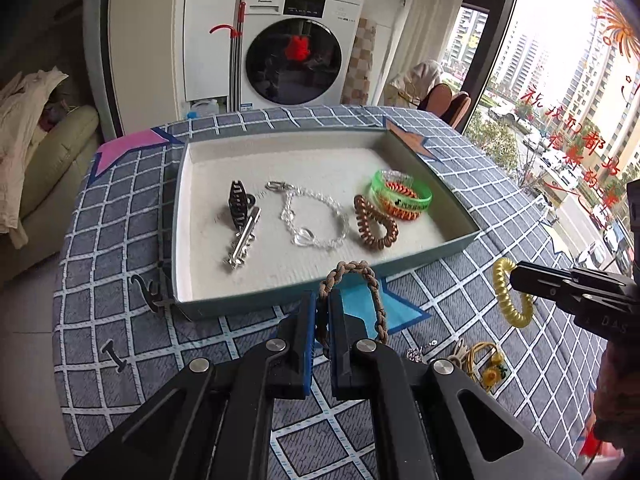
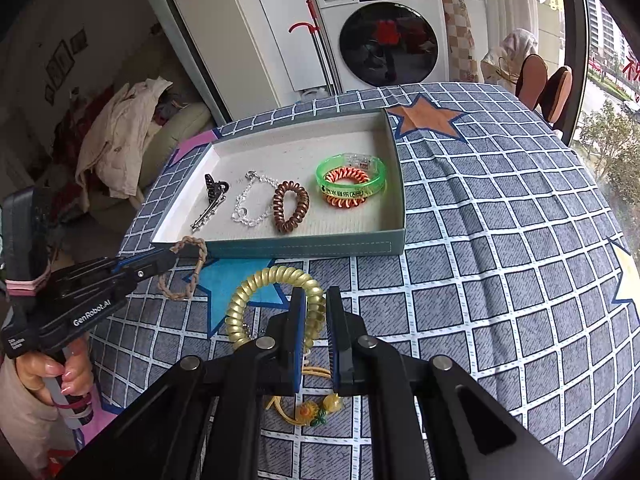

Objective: Organize jewelry
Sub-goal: 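Carry the braided bracelet and yellow coil tie into the tray with both tools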

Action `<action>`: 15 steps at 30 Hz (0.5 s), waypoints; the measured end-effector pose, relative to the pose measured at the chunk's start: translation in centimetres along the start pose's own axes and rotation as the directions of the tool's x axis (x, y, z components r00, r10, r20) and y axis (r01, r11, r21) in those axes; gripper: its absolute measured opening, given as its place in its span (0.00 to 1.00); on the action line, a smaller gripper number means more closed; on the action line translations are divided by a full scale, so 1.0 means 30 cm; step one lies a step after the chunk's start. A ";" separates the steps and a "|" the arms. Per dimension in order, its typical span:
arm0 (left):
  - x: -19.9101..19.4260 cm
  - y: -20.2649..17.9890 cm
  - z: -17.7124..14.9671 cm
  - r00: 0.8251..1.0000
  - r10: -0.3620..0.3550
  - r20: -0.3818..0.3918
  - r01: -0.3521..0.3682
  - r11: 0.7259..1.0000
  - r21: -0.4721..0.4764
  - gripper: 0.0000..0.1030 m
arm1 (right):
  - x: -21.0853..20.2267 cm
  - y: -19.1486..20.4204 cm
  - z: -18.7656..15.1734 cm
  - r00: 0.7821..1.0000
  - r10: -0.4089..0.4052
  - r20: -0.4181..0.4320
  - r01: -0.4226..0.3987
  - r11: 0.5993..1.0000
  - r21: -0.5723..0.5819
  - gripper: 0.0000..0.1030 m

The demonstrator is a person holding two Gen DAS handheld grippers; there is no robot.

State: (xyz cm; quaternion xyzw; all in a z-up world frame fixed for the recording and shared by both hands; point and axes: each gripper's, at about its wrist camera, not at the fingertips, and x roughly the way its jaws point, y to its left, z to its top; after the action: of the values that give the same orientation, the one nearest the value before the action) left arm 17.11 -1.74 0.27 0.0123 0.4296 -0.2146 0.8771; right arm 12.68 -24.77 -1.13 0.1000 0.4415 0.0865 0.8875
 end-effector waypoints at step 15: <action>0.121 0.072 0.179 0.996 0.051 -0.071 -0.049 0.998 0.029 0.24 | 0.152 0.008 0.233 0.999 -0.016 -0.031 0.015 1.000 -0.027 0.11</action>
State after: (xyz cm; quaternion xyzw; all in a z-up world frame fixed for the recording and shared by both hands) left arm 23.92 -2.22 0.55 0.0430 0.4572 -0.1978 0.8660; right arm 20.97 -24.15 -0.45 0.0832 0.4550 0.0870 0.8823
